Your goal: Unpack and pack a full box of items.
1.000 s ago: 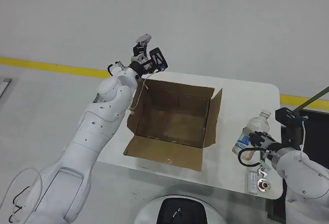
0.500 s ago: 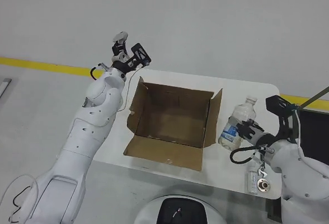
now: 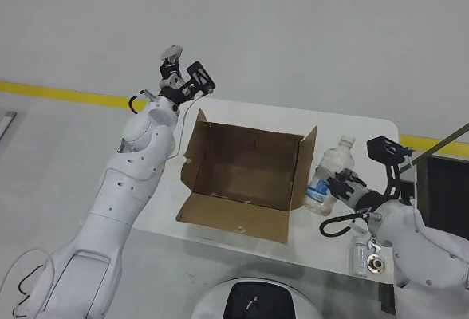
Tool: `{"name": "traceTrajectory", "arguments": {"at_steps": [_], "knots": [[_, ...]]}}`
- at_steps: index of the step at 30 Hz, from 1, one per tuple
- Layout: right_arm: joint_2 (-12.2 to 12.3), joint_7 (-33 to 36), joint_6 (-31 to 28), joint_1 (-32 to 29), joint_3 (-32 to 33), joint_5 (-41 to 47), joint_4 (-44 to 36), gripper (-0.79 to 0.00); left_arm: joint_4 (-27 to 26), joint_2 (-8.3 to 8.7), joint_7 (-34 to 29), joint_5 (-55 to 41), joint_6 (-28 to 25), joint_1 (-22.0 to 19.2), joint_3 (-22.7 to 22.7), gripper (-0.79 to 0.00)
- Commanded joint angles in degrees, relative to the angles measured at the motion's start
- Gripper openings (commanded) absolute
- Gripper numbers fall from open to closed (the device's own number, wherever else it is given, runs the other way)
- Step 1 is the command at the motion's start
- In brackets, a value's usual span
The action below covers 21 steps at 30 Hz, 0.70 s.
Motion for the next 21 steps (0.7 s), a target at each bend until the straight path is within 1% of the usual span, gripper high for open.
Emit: {"name": "traceTrajectory", "arguments": {"at_steps": [1, 5, 10, 16, 18, 21], "knots": [[-0.1, -1.0, 0.1, 0.7, -2.8, 0.3, 0.1, -0.785, 0.0, 0.0, 0.0, 0.0, 0.0, 0.0, 0.0, 0.0], [-0.5, -3.6, 0.7, 3.4, -10.0, -0.4, 2.8, -0.785, 0.0, 0.0, 0.0, 0.0, 0.0, 0.0, 0.0, 0.0], [-1.2, -8.4, 2.1, 6.5, -17.2, -2.0, 9.2, -0.785, 0.0, 0.0, 0.0, 0.0, 0.0, 0.0, 0.0, 0.0], [-1.8, -12.4, 5.1, 9.1, -21.2, -4.9, 17.8, -0.785, 0.0, 0.0, 0.0, 0.0, 0.0, 0.0, 0.0, 0.0], [-2.0, -12.4, 7.0, 10.2, -22.1, -6.9, 20.4, -0.785, 0.0, 0.0, 0.0, 0.0, 0.0, 0.0, 0.0, 0.0], [-2.2, -11.3, 7.7, 12.4, -24.0, -9.9, 23.4, -0.785, 0.0, 0.0, 0.0, 0.0, 0.0, 0.0, 0.0, 0.0]]}}
